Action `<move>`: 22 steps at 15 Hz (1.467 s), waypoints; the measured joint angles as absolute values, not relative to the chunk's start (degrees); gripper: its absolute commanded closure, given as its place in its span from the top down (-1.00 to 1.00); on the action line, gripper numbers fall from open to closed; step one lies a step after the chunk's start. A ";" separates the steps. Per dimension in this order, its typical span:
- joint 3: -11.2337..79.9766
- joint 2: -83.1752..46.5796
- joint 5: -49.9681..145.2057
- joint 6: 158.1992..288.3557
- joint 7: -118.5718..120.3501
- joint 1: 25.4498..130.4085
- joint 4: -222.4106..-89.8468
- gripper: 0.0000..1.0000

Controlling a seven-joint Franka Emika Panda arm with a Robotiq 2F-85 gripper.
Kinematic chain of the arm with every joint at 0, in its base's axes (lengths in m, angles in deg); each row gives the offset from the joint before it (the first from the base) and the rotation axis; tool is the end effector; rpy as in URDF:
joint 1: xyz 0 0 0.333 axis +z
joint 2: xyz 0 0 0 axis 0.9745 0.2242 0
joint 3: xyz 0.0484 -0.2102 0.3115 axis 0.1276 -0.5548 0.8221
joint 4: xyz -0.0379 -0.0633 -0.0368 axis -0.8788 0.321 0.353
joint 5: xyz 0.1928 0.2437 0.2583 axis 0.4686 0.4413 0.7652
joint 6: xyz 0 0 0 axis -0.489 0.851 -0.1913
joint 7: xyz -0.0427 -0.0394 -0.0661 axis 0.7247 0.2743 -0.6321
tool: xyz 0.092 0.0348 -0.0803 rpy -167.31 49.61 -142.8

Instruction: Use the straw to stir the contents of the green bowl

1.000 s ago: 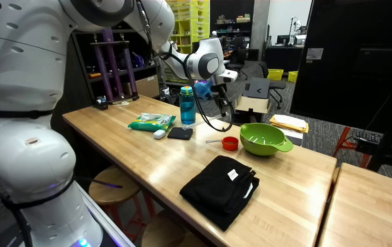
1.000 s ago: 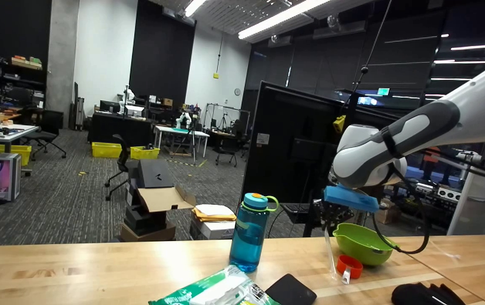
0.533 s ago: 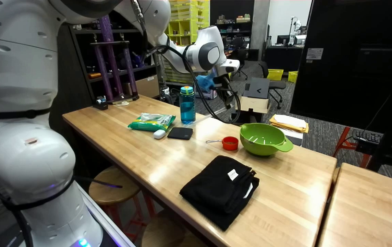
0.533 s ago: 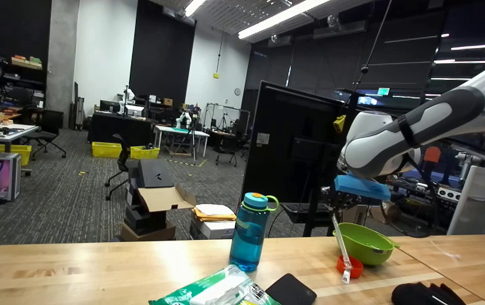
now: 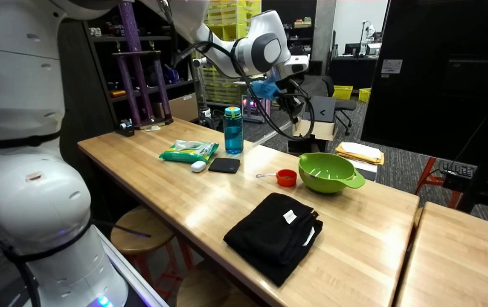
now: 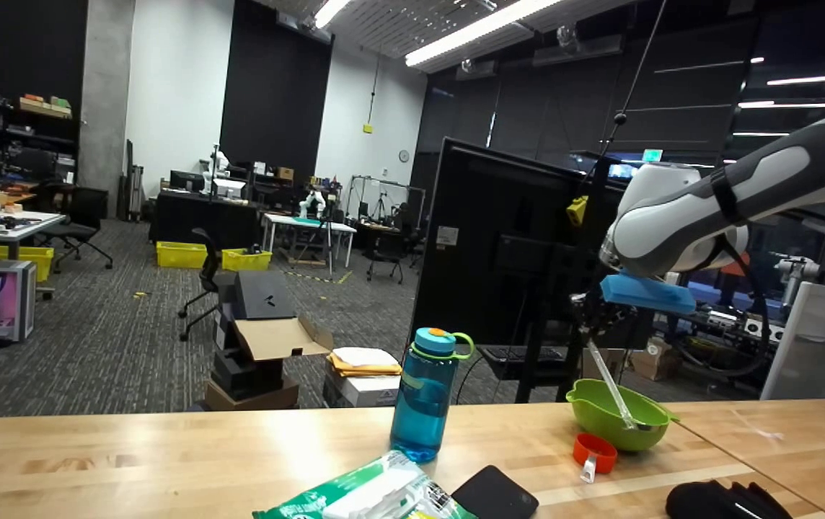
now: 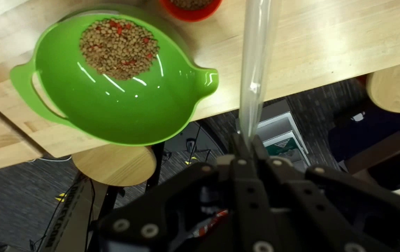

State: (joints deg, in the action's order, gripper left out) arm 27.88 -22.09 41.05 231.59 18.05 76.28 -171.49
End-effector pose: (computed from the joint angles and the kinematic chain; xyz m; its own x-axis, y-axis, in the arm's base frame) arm 0.6639 -0.1239 0.4739 0.8235 -0.3910 0.4110 -0.4414 -0.8968 0.0312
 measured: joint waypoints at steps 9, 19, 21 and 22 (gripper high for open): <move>27.97 -21.75 41.08 229.88 5.15 71.91 -166.08 -0.97; 28.05 -15.51 41.08 234.11 1.13 71.19 -158.46 -0.97; 28.03 -13.95 41.08 235.37 1.07 70.86 -156.74 -0.97; 28.01 -13.20 41.08 235.96 1.03 70.65 -155.88 -0.97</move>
